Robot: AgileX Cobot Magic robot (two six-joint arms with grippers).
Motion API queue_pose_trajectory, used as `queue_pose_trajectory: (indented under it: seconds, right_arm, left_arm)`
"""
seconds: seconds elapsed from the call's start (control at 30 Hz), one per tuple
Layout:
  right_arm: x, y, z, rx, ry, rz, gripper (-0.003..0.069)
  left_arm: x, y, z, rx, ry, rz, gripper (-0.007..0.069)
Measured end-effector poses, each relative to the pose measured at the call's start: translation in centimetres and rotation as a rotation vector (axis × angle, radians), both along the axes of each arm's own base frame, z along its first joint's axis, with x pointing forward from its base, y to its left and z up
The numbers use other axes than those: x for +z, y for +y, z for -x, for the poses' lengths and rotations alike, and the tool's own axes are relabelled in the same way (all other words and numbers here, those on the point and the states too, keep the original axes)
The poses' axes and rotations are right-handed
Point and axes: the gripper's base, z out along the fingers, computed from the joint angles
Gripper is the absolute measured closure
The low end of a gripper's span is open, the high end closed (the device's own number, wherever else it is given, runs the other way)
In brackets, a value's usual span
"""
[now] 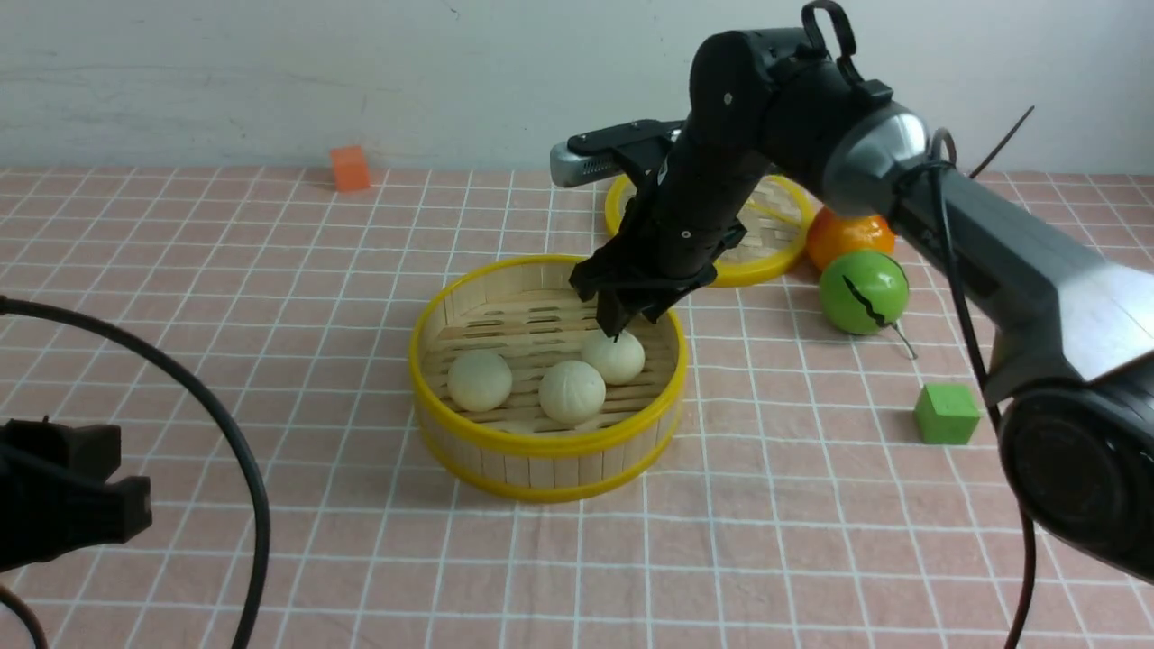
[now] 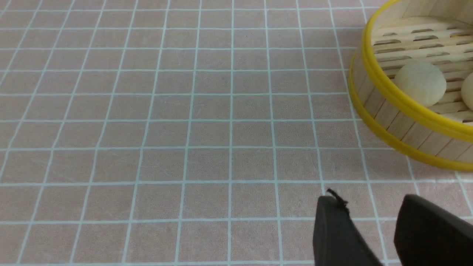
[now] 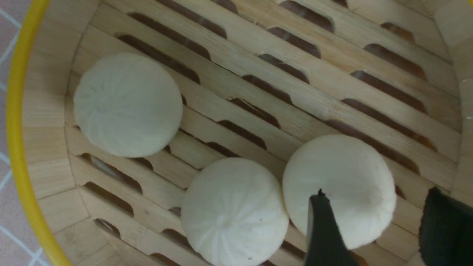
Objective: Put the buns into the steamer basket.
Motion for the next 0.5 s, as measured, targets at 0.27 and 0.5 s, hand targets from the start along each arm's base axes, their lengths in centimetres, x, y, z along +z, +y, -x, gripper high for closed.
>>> queue_pose_trajectory:
  seconds: [0.27, 0.5]
  right_arm:
    - [-1.9, 0.3, -0.5, 0.005, 0.013, -0.002, 0.0357]
    - [-1.8, 0.7, -0.4, 0.137, -0.029, -0.004, 0.0641]
  left_arm:
    - [0.1, -0.2, 0.0, -0.007, -0.003, 0.039, 0.0386]
    - [0.6, -0.7, -0.2, -0.047, -0.063, 0.077, 0.0386]
